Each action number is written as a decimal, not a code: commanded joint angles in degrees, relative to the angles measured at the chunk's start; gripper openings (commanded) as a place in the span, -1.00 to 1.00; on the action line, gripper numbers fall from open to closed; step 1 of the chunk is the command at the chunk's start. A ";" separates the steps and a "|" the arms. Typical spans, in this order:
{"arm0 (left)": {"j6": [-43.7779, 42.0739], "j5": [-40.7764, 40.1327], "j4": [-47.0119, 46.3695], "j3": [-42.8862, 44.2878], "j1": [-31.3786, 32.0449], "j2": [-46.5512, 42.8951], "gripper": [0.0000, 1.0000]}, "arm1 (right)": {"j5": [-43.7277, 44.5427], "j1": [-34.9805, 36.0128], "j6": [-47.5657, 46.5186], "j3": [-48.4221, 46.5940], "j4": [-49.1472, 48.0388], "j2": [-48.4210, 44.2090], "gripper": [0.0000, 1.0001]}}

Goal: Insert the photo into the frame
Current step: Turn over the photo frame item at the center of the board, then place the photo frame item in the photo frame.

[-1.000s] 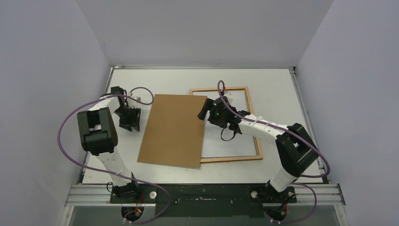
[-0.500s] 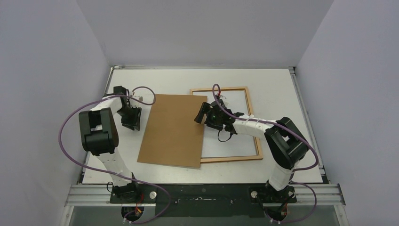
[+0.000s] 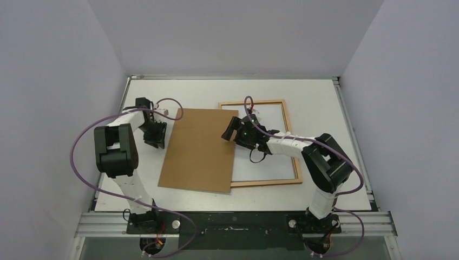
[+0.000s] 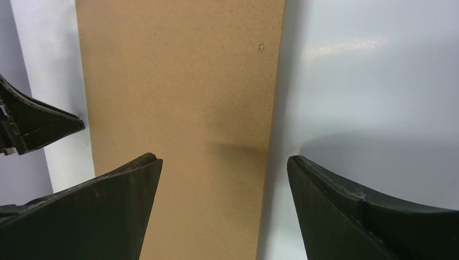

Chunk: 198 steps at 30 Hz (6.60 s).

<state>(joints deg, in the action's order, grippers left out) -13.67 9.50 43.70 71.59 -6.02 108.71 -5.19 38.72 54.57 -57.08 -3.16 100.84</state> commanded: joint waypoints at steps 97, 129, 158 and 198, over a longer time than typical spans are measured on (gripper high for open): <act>-7.88 24.82 28.87 25.24 -11.18 -8.75 0.93 | 0.23 9.80 -17.98 -26.77 2.66 -5.41 -0.89; 3.69 33.79 40.38 64.08 -25.23 -12.59 0.93 | 62.39 52.20 -120.05 -28.58 -12.88 -17.02 -0.90; 15.04 56.69 34.71 63.00 -12.71 -10.55 0.93 | 71.22 49.88 -147.69 -7.78 -54.56 -4.85 -0.89; 1.69 55.59 47.42 54.61 -2.50 -2.21 -1.00 | 65.90 52.10 -152.34 -16.57 -64.18 10.33 -0.85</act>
<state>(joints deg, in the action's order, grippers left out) -7.86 63.05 86.96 122.69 -9.78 107.07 68.23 91.35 -98.30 -69.89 -67.55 111.13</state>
